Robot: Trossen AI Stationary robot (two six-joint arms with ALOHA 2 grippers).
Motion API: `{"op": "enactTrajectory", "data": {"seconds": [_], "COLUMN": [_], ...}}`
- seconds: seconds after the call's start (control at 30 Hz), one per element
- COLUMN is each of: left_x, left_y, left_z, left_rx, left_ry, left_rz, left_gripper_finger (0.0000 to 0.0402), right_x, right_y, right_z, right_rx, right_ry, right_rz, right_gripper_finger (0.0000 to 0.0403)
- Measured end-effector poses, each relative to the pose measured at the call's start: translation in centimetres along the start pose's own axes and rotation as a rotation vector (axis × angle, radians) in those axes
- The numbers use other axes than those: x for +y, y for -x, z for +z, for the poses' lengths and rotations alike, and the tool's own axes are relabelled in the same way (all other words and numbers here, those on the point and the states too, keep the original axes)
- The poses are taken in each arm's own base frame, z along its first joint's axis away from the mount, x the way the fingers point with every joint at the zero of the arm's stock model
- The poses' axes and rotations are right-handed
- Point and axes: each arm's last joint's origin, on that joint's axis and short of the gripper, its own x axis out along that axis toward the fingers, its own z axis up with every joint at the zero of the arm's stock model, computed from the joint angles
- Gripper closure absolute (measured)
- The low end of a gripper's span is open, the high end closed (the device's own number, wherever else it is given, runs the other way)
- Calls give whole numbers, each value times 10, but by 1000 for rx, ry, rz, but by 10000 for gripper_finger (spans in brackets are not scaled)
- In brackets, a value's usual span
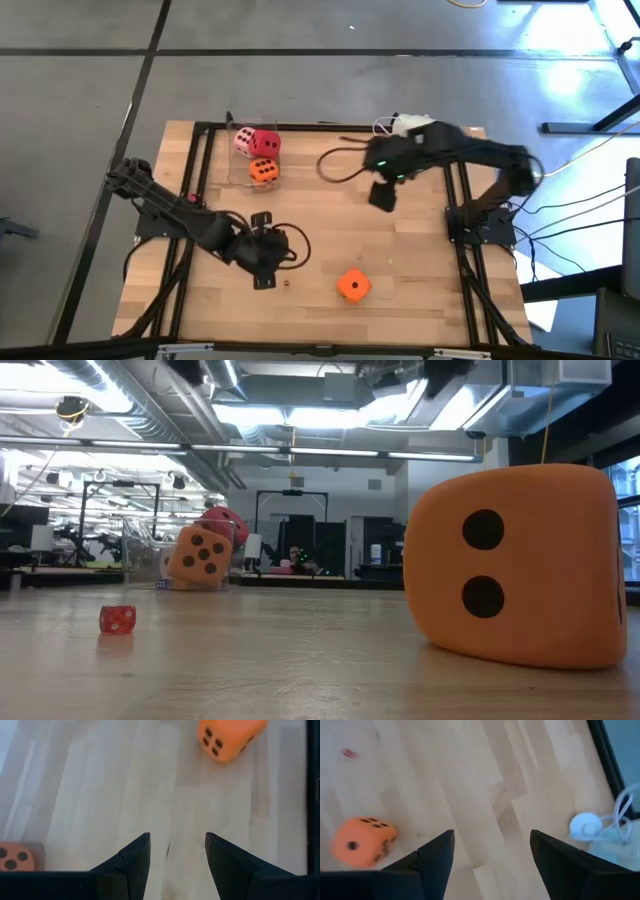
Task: Pick & Place Dice
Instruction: Put the small red dice into the transparent bin
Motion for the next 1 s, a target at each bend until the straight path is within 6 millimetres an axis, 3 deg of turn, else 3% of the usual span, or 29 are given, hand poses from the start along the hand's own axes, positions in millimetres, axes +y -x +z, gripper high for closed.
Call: {"op": "enactTrajectory", "data": {"seconds": [0.23,0.47,0.63,0.77,1.0], "left_x": [-6,-11,-14,-21,-28], "left_y": [-2,-49,-73,-77,-97], "left_z": [-5,-36,-58,-58,-61], "left_rx": [-21,30,108,49,47], "left_ry": [-14,-49,-56,-96,-227], "left_rz": [6,-115,-296,-385,-375], "left_gripper_finger": [219,203,178,167,166], "right_x": [-20,-21,-6,5,23], "right_y": [57,73,59,32,-14], "right_z": [-58,-109,-122,-130,-143], "right_rx": [-135,-242,-290,-262,-238], "right_ry": [-258,-470,-511,-534,-550], "right_rz": [122,181,283,210,163], "right_gripper_finger": [162,161,161,160,160]}}
